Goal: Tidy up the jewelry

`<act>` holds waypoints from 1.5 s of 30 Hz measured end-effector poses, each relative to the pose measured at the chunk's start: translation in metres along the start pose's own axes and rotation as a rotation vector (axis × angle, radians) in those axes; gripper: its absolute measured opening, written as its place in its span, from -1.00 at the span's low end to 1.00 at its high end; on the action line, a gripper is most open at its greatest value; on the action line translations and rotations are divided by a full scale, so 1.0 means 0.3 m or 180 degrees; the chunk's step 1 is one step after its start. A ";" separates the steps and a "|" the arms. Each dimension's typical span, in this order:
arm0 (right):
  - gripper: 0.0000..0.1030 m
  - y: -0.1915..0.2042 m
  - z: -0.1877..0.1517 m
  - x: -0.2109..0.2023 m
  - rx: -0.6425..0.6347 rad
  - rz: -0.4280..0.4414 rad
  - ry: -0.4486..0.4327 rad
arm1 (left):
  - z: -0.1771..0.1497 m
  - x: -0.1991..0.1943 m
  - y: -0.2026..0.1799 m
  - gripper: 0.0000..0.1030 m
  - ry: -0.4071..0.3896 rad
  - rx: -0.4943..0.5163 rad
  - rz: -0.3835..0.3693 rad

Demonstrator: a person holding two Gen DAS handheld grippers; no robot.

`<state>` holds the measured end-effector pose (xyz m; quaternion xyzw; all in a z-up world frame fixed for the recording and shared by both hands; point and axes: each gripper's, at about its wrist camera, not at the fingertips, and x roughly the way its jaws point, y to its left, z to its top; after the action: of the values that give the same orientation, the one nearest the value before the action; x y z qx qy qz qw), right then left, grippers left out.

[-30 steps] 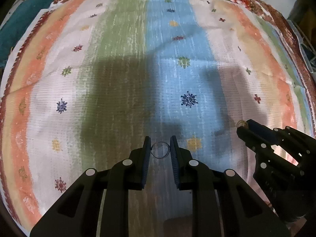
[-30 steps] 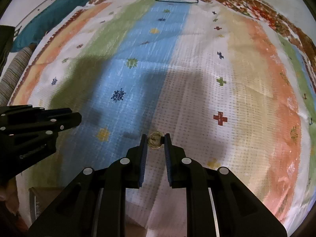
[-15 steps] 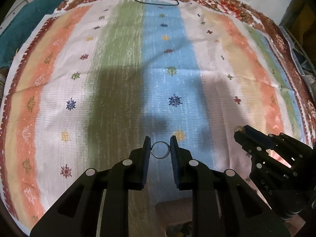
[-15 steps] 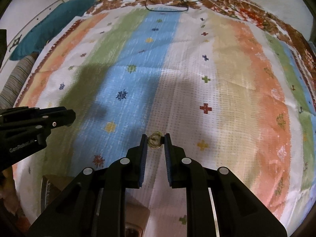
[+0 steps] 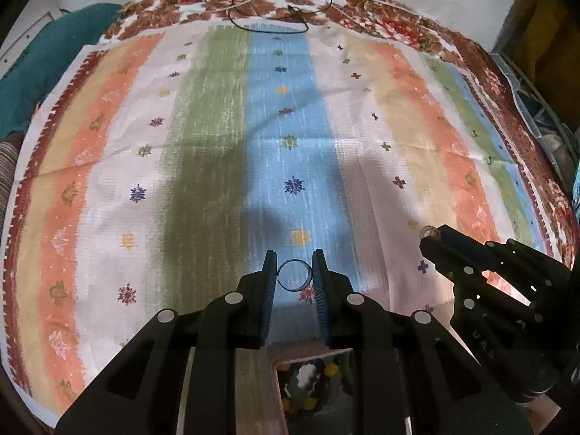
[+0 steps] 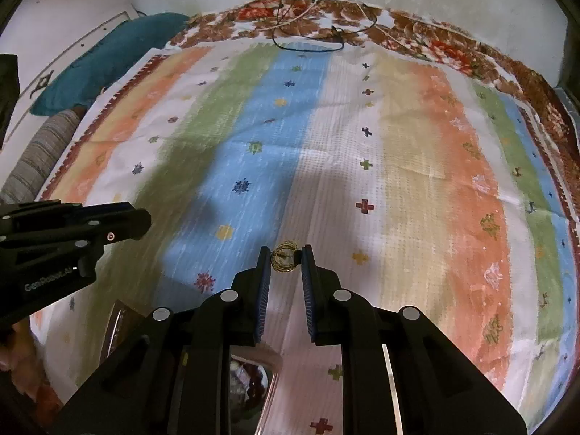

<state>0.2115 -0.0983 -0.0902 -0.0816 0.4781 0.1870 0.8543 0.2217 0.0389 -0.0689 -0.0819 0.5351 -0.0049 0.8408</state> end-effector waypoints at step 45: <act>0.01 0.107 -0.235 -0.274 -0.0257 0.0188 -0.0204 | -0.252 -0.296 -0.024 -0.16 -0.0410 0.0039 -0.0237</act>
<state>0.1044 -0.1110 -0.0566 -0.0959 0.4448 0.2337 0.8593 0.1163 0.0302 -0.0193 -0.0967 0.4764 -0.0342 0.8732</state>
